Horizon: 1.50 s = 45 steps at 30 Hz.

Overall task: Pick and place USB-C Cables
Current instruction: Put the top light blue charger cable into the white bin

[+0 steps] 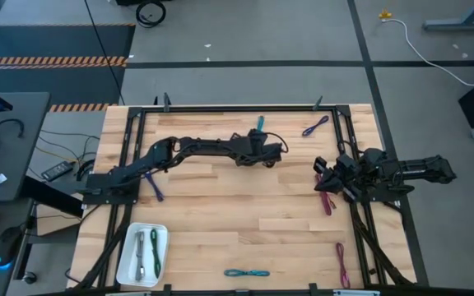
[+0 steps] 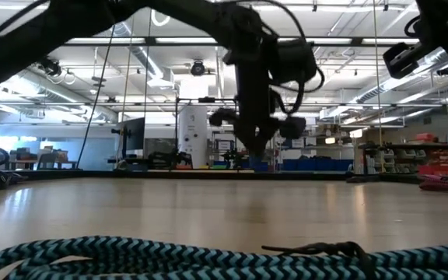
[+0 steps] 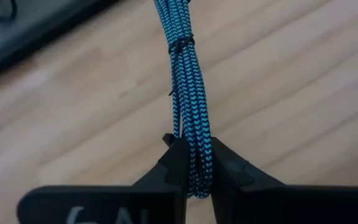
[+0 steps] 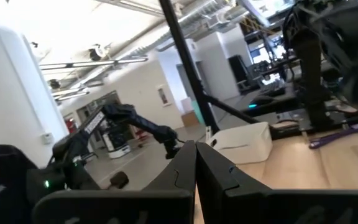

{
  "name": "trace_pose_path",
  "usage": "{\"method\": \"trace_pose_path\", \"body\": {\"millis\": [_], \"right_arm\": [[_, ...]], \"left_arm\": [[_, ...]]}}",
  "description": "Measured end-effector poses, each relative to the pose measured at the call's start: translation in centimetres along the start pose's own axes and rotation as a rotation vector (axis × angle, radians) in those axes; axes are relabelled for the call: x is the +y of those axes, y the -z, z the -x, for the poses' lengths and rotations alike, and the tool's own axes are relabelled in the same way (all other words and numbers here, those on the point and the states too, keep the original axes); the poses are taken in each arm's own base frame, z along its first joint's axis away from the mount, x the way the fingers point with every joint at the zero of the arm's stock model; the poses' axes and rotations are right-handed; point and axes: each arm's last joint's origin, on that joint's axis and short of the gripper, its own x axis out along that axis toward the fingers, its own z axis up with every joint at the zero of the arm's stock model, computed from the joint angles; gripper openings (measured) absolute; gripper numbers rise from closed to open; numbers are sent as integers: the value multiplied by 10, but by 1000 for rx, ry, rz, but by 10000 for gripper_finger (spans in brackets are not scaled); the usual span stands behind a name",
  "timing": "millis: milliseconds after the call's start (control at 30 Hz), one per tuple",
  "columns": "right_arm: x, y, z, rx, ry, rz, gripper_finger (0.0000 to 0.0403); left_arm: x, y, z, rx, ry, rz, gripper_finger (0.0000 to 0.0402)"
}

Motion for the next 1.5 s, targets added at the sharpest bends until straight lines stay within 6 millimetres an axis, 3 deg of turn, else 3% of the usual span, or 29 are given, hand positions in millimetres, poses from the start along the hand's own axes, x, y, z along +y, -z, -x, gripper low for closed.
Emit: {"method": "trace_pose_path", "body": {"millis": [233, 500, 833, 1067, 1233, 1500], "right_arm": [[0, 0, 0, 0, -10, 3, 11], [0, 0, 0, 0, -10, 27, 11], [0, 0, 0, -3, -3, 105, 11], [-2, -2, 0, -43, 95, 171, 11], [-4, -3, 0, -64, 149, 199, 11], [-4, -3, 0, -68, 163, 215, 11]], "left_arm": [[-4, 13, 72, -114, -20, -118, 40], [-9, 61, 167, -133, 70, -312, 40], [14, 143, 248, 275, 176, -539, 40], [49, 175, 326, 450, 345, -310, 40], [77, 203, 371, 501, 381, -108, 40], [110, 280, 399, 695, 196, 63, 40]]}}
